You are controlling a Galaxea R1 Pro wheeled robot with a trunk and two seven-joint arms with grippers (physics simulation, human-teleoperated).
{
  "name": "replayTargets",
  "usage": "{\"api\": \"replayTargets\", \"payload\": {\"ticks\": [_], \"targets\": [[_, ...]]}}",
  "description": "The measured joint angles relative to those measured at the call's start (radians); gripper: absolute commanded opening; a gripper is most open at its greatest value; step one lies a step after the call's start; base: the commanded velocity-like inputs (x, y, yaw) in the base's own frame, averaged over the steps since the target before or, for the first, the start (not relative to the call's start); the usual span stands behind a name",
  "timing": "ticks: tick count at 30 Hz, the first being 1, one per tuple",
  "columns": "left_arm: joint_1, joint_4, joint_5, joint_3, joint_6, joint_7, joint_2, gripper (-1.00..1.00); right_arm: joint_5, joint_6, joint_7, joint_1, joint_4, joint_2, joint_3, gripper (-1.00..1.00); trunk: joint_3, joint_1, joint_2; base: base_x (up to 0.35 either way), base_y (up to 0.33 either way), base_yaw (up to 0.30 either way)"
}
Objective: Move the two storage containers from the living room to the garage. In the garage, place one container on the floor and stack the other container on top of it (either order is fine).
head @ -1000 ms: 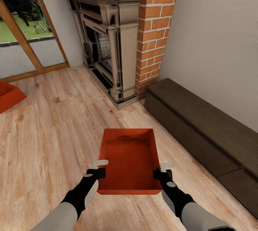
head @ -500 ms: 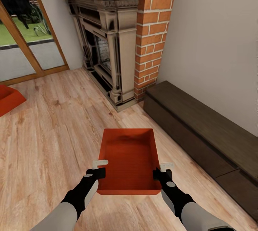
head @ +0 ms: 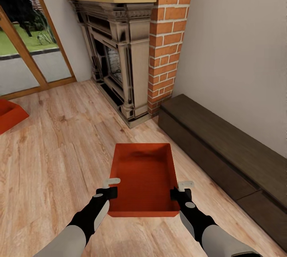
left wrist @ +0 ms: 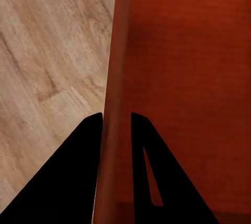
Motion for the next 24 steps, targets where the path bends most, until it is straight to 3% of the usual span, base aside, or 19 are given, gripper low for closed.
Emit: {"api": "replayTargets", "payload": {"ticks": [24], "targets": [[0.0,0.001,0.0,0.0,0.0,0.0,0.0,-1.0,-0.001,0.0,0.001,0.0,0.0,-0.001,0.002,-1.0,0.112,-0.092,0.168,0.0,0.0,0.0]]}}
